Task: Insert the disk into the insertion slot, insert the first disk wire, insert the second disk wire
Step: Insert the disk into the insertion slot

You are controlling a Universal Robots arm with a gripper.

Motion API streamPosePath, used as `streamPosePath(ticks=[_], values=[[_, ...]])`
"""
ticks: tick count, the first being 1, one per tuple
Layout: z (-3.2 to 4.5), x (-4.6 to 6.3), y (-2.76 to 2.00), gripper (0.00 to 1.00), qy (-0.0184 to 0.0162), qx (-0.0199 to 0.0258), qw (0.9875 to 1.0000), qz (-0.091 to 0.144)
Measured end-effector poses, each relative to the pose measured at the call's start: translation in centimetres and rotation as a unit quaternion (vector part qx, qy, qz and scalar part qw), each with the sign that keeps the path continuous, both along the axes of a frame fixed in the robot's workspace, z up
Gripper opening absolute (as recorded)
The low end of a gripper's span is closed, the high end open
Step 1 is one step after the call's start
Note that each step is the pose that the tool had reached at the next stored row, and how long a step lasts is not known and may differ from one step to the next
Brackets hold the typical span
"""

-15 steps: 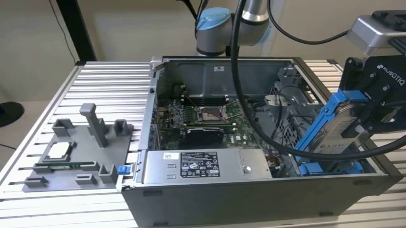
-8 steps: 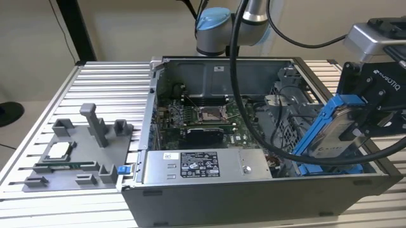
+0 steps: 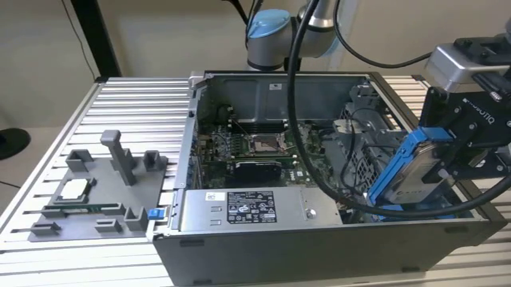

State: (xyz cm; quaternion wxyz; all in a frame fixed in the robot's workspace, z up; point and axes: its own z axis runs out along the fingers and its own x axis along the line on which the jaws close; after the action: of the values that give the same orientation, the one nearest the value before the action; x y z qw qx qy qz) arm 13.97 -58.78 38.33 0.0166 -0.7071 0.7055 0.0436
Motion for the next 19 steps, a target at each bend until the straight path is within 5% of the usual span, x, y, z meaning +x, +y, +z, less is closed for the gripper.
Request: streamPosePath(ticks=[5, 13, 14, 19], values=[[-0.82, -0.01, 0.00, 0.00, 0.0000, 0.0000, 1.0000, 0.000], [-0.83, 0.00, 0.00, 0.00, 0.0000, 0.0000, 1.0000, 0.000], [-0.84, 0.00, 0.00, 1.00, -0.0001, 0.0001, 1.0000, 0.000], [-0.82, 0.00, 0.00, 1.00, 0.0000, 0.0000, 1.0000, 0.000]])
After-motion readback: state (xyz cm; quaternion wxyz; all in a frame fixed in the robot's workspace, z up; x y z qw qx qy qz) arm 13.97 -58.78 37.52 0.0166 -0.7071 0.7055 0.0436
